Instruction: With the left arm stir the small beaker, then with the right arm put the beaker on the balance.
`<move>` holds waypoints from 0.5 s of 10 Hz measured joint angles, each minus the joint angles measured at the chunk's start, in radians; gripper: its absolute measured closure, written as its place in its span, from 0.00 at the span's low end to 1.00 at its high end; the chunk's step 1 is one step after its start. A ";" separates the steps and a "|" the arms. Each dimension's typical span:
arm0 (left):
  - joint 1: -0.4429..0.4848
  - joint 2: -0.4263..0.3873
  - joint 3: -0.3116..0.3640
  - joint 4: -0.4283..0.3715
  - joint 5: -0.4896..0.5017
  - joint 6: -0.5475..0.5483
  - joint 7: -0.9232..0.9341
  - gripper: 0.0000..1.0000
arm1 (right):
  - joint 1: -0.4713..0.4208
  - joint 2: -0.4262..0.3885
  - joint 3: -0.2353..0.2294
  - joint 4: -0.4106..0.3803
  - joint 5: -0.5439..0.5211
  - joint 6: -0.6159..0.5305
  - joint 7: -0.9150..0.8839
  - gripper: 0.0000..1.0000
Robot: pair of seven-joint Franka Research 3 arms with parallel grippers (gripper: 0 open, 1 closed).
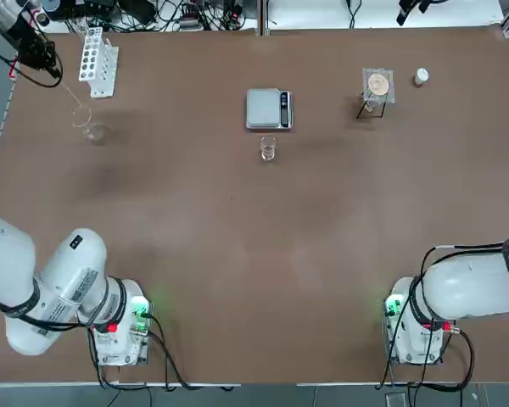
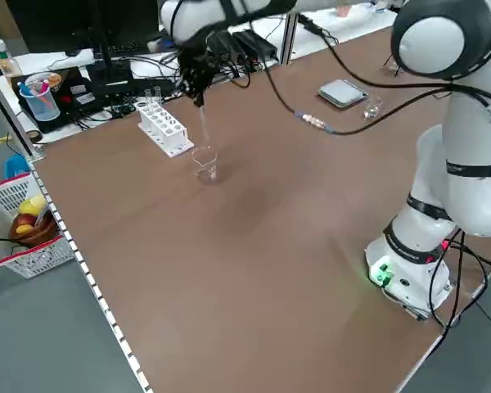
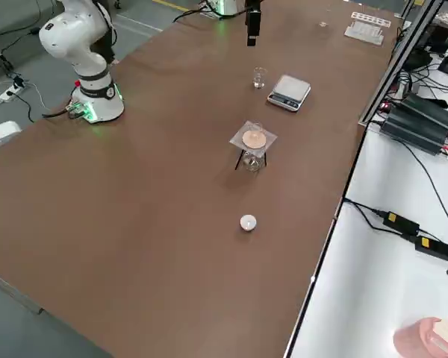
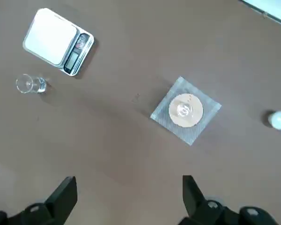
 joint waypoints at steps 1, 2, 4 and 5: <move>0.016 0.023 0.000 -0.002 0.000 0.006 0.019 0.92 | 0.015 0.010 -0.005 0.000 0.002 0.009 -0.035 0.00; 0.019 0.031 0.000 -0.006 0.000 0.007 0.020 0.92 | 0.056 0.019 -0.035 0.000 0.007 0.017 -0.069 0.00; 0.020 0.031 -0.002 -0.018 0.000 0.007 0.021 0.92 | 0.198 0.043 -0.163 0.000 0.060 0.054 -0.176 0.00; 0.020 0.031 -0.002 -0.029 0.000 0.007 0.022 0.92 | 0.257 0.061 -0.219 -0.001 0.094 0.079 -0.246 0.00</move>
